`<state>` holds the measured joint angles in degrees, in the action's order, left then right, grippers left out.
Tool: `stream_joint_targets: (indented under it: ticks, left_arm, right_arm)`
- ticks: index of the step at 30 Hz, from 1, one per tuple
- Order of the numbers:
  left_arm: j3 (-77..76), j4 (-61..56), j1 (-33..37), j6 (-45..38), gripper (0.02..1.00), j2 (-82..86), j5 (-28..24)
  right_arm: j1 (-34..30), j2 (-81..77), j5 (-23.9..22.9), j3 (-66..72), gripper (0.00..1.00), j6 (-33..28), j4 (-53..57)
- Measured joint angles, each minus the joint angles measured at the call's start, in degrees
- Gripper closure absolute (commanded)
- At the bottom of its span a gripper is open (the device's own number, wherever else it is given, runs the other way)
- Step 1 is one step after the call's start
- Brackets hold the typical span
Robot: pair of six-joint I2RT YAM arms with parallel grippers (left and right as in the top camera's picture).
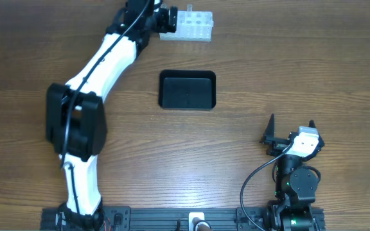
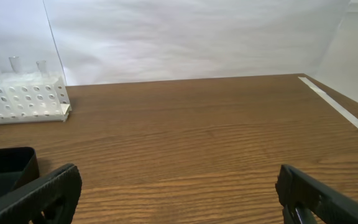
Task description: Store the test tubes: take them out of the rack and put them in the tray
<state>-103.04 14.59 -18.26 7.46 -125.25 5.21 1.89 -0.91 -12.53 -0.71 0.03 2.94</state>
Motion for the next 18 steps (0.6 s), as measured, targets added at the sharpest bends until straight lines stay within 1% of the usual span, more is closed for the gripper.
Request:
stream_joint_targets:
  ticks: [3,8,13,18]
  left_arm:
    - [-0.7,-0.3,0.0,0.8,0.031,-1.8,1.5]
    - [-0.9,-4.1,0.0,1.5,0.038,-4.2,3.1]
    - [-1.4,-6.8,0.0,1.8,0.102,-6.0,3.5]
    - [-3.5,-7.9,0.0,2.1,0.211,-8.0,3.7]
  right_arm:
    - [0.0,0.0,0.0,0.0,0.007,0.0,0.0]
    - [0.0,0.0,0.0,0.0,0.007,0.0,0.0]
    - [0.0,0.0,0.0,0.0,0.009,0.0,0.0]
    - [0.0,0.0,0.0,0.0,0.007,0.0,0.0]
